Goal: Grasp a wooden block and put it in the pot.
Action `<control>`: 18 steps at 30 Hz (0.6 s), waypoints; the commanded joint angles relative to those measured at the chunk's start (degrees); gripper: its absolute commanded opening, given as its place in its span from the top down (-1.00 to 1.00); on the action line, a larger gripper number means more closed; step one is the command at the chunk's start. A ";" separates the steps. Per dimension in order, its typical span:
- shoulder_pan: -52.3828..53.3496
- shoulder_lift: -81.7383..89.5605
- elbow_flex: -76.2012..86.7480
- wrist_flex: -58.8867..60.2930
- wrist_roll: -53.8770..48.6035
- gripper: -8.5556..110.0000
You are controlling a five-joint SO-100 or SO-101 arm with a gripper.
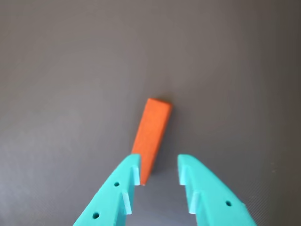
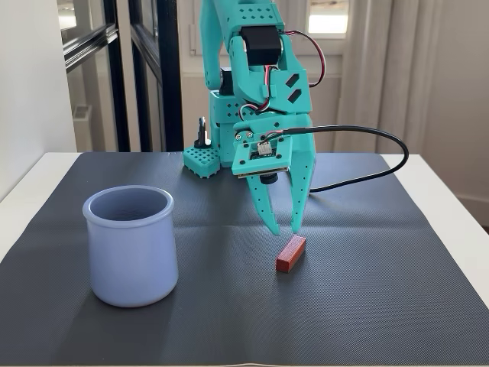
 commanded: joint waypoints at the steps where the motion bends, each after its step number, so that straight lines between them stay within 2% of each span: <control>1: 0.44 -0.09 -2.46 -0.44 -0.70 0.64; 18: -2.81 -1.32 -0.09 -0.44 -0.18 0.63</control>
